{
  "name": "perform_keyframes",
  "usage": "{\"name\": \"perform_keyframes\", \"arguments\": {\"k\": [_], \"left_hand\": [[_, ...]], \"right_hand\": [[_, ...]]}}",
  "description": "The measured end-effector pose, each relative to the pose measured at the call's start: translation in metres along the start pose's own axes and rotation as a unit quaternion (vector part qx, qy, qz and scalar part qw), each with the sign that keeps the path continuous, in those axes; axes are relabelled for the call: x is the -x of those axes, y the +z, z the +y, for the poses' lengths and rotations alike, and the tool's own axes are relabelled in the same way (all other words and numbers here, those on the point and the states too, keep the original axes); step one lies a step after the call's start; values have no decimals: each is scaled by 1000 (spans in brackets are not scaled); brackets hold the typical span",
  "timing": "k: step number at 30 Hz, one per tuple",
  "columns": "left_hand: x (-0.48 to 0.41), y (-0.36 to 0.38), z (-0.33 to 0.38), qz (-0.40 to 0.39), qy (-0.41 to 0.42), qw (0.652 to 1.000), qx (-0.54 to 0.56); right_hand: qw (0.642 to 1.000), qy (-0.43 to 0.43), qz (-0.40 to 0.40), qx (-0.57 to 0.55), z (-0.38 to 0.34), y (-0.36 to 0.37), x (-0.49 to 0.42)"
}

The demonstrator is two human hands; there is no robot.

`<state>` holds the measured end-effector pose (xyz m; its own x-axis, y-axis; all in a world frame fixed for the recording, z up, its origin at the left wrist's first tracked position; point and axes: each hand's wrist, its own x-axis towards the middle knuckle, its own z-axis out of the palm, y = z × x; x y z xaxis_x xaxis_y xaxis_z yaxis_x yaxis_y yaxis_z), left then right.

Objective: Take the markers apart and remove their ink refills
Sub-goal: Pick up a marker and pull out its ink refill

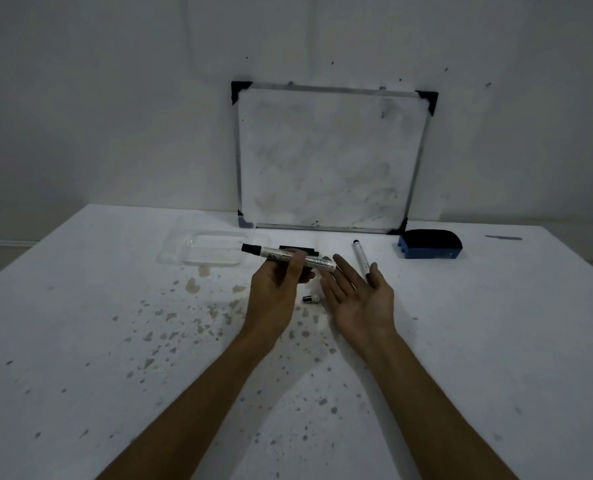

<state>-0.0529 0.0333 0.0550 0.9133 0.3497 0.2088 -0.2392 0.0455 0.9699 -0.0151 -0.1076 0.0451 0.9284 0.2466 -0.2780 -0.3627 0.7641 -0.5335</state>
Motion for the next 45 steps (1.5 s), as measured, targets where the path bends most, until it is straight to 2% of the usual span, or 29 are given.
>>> {"name": "perform_keyframes", "arguments": {"k": [4,9,11,14,22,26,30,36,41,45], "left_hand": [[8,7,-22,-109,16,981,-160],[13,8,-19,-28,73,992,-101],[16,9,-23,-53,85,987,-129],[14,11,-27,-123,45,976,-174],[15,7,-22,-35,111,988,-104],[17,7,-20,-2,138,983,-117],[15,10,-26,-126,51,973,-187],[6,0,-19,-10,8,996,-94],[-5,-9,-19,12,-4,999,-50],[-11,-17,-15,48,-13,998,-35]], "right_hand": [[998,-4,-33,-47,4,1,-5],[999,14,-42,-27,4,-2,-10],[998,23,-45,-48,6,-1,-12],[997,38,-49,-38,11,4,-11],[999,13,-30,-4,9,4,-7],[1000,7,-17,-17,5,5,-6],[999,31,-35,-8,10,8,-4],[990,5,-51,133,13,8,-3],[961,-57,-46,267,10,-1,-6],[949,-72,-54,301,5,-7,-6]]}}
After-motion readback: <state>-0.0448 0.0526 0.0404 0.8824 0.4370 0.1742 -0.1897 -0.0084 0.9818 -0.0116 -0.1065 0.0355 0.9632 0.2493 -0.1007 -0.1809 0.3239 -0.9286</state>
